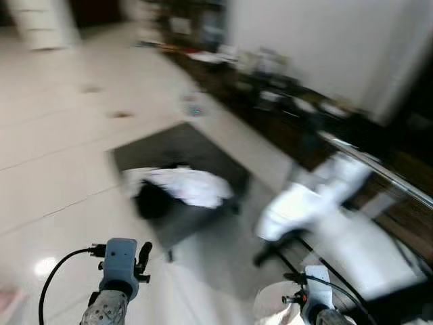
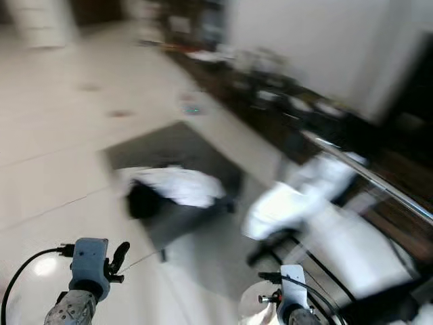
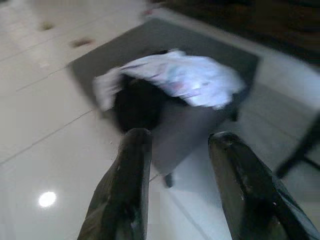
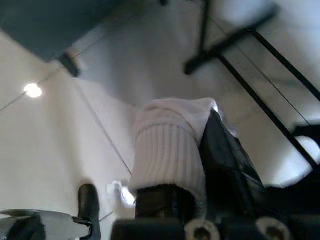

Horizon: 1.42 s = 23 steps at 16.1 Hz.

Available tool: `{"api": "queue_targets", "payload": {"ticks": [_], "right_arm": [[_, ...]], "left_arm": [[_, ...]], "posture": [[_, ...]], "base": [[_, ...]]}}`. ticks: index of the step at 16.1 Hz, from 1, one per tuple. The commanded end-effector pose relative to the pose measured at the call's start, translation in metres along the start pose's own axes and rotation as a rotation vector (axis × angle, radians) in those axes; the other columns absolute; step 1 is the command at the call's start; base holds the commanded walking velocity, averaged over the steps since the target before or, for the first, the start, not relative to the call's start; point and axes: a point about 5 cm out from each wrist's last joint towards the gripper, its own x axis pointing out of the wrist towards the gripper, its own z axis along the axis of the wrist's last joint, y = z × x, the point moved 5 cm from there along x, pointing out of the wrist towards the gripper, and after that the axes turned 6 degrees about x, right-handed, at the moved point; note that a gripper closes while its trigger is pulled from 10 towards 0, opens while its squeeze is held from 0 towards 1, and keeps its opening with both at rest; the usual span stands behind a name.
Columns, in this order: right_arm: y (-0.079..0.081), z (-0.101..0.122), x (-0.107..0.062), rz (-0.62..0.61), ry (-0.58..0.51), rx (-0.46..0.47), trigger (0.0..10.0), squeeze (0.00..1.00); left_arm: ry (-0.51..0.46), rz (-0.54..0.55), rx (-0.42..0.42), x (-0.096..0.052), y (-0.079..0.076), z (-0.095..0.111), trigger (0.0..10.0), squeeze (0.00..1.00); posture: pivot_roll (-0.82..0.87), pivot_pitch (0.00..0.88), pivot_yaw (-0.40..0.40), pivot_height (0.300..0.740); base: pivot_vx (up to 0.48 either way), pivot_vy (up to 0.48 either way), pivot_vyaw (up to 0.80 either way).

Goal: Hang hanger

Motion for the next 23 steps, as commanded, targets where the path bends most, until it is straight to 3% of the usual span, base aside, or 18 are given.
{"api": "queue_targets", "payload": {"ticks": [1, 6, 8, 20, 23], "right_arm": [[0.002, 0.007, 0.001, 0.000, -0.018, -0.002, 10.0, 0.00], [0.001, 0.004, -0.001, -0.011, -0.006, -0.001, 10.0, 0.00], [0.001, 0.003, -0.001, -0.010, -0.002, -0.004, 10.0, 0.00], [0.006, -0.021, -0.003, 0.010, 0.092, -0.062, 10.0, 0.00], [0.006, -0.026, -0.003, 0.014, 0.104, -0.067, 10.0, 0.00]], "left_arm": [[0.019, -0.015, 0.015, -0.001, -0.002, -0.004, 10.0, 0.00], [0.021, -0.059, 0.043, -0.001, -0.009, -0.004, 10.0, 0.00], [0.026, -0.068, 0.074, -0.001, -0.010, -0.005, 10.0, 0.00], [0.021, -0.096, 0.051, -0.002, -0.014, -0.005, 10.0, 0.00], [0.009, -0.105, 0.045, -0.002, -0.016, -0.004, 10.0, 0.00]], "posture": [[0.01, 0.113, -0.025, 0.740], [0.02, 0.108, -0.023, 0.740], [0.02, 0.104, -0.023, 0.740], [0.02, 0.065, -0.014, 0.740], [0.02, 0.055, -0.014, 0.740]], "base": [[0.000, 0.000, -0.80], [0.000, 0.000, -0.80], [0.000, -0.480, -0.80], [0.000, -0.040, -0.79], [0.000, 0.000, 0.00]]}}
